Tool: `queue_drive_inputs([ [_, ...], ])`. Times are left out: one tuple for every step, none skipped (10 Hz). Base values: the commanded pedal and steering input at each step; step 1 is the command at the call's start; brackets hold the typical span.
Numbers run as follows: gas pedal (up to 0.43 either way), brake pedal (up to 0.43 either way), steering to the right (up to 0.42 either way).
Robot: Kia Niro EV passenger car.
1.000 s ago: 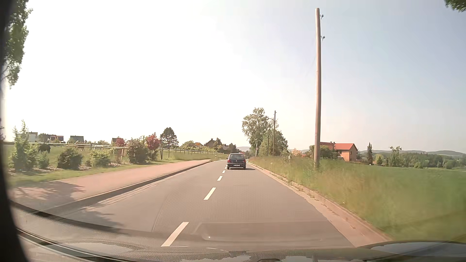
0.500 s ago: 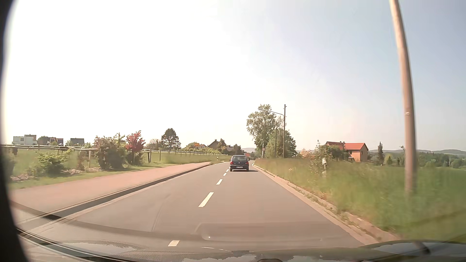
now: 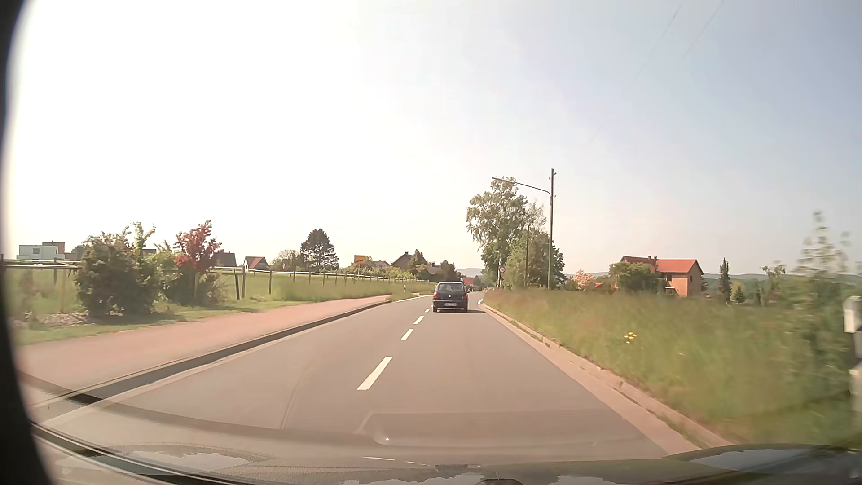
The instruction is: Follow the waypoints while adhering to traffic rules and regulations
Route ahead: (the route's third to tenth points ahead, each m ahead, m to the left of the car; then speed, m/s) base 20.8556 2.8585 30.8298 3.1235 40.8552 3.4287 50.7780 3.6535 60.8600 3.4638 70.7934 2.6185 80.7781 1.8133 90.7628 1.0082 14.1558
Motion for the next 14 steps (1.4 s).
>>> queue_drive_inputs([
  [0.189, 0.000, -0.010],
  [0.189, 0.000, -0.009],
  [0.189, 0.000, -0.008],
  [0.189, 0.000, -0.008],
  [0.189, 0.000, -0.006],
  [0.189, 0.000, -0.004],
  [0.189, 0.000, -0.002],
  [0.197, 0.000, 0.000],
  [0.197, 0.000, 0.001],
  [0.197, 0.000, 0.003],
  [0.197, 0.000, 0.005],
  [0.197, 0.000, 0.007],
  [0.197, 0.000, 0.009],
  [0.197, 0.000, 0.010],
])
